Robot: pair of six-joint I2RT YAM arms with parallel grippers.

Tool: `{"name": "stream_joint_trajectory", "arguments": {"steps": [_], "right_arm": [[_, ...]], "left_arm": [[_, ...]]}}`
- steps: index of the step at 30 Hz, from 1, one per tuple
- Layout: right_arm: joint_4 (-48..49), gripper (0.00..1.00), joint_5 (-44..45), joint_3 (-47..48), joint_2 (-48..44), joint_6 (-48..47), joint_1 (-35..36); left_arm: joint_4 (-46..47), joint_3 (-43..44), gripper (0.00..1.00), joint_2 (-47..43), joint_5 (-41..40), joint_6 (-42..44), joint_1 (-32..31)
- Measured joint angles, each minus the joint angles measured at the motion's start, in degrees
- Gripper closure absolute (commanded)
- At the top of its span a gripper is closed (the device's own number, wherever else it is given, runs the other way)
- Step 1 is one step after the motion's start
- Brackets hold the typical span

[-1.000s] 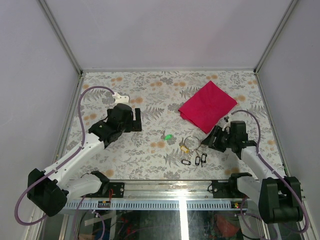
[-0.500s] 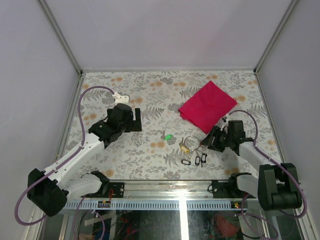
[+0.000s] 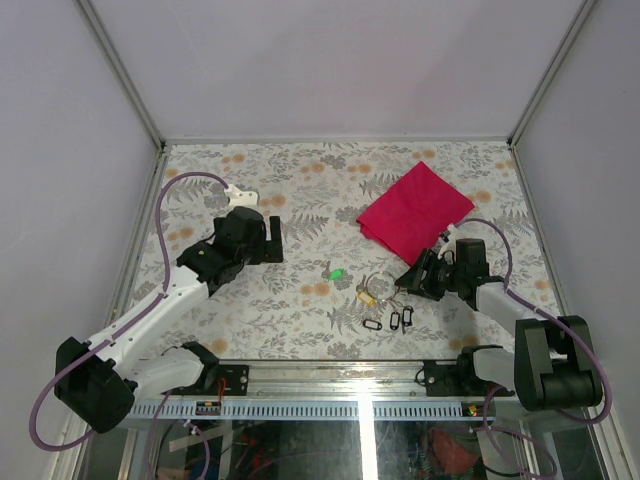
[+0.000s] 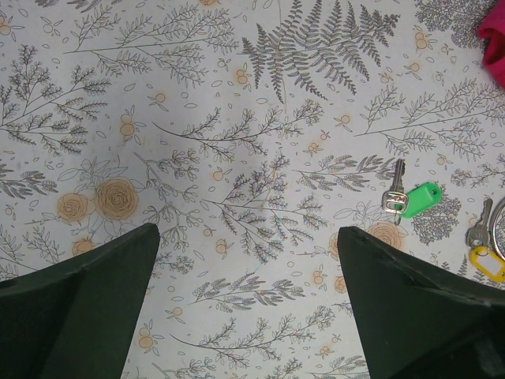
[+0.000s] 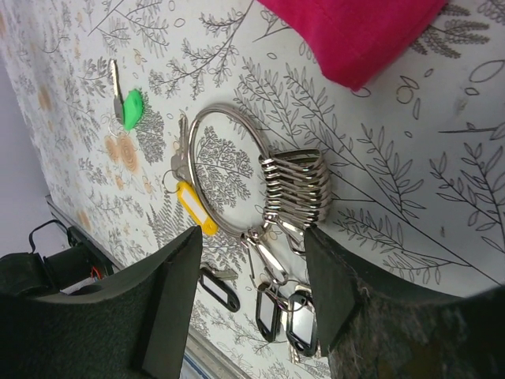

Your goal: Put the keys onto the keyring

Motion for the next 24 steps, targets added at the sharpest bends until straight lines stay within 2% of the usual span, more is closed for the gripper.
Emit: {"name": "stream_joint_trajectory", "arguments": {"steps": [11,24], "right_arm": [[1.5,0.39,-3.5,-0.6,0.6,0.0,0.0],[-1.7,0.38,-7.3,-0.1,3.3,-2.6,0.0]], "left_arm": [[0.0,0.0,0.0,0.0,0.0,0.0,0.0],[0.0,0.0,0.0,0.0,0.1,0.0,0.0]]}}
